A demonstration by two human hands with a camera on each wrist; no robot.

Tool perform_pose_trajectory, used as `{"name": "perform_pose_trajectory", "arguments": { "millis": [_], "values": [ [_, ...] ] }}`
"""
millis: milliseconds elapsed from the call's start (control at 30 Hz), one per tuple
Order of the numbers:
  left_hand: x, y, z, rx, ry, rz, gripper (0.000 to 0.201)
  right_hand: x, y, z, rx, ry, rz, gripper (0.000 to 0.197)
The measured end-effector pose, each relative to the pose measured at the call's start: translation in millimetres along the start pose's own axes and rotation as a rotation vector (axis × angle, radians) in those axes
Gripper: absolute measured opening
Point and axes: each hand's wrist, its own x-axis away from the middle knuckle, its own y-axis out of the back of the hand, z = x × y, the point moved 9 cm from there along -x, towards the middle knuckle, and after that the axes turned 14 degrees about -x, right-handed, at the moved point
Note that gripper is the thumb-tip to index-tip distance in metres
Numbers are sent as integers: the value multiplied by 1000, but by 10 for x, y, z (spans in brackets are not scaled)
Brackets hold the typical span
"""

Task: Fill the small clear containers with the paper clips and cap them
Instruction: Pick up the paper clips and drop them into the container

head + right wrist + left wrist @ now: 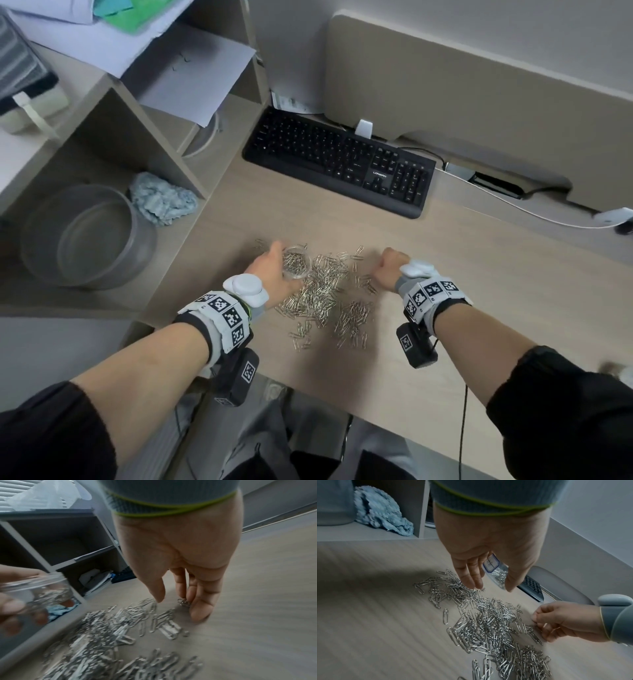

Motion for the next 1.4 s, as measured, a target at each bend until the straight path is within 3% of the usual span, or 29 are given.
{"name": "perform_pose_trajectory", "arguments": {
  "millis": [67, 200, 433, 533, 600, 733, 900, 1000, 1100, 1400],
  "values": [
    [16, 7, 78, 22, 14, -6, 67, 20, -191, 231, -101, 93, 42, 8],
    [71, 47, 193, 52, 12, -13, 74, 97, -513, 585, -75, 234, 103, 22],
    [163, 114, 434, 64, 42, -33, 66, 195, -521, 866, 75, 343, 35, 69],
    [186, 92, 511, 78, 44, -32, 69, 340, -733, 992, 344, 400, 119, 84],
    [195, 68, 561, 76, 48, -33, 74, 447, -933, 1052, 482, 418, 167, 80],
    [210, 30, 558, 83, 39, -33, 70, 480, -1052, 1095, 451, 436, 162, 56],
    [204, -53, 520, 53, 41, -27, 66, 384, -834, 948, 156, 363, 199, 51],
    [186, -102, 419, 33, 21, 1, 65, 322, -602, 796, -10, 203, 182, 24],
    [145, -134, 214, 15, -15, 22, 62, 380, -355, 663, -366, 127, 142, 9],
    [92, -192, -534, 22, -171, 46, 69, 756, 317, 924, -879, 275, 195, 14]
  ]
}}
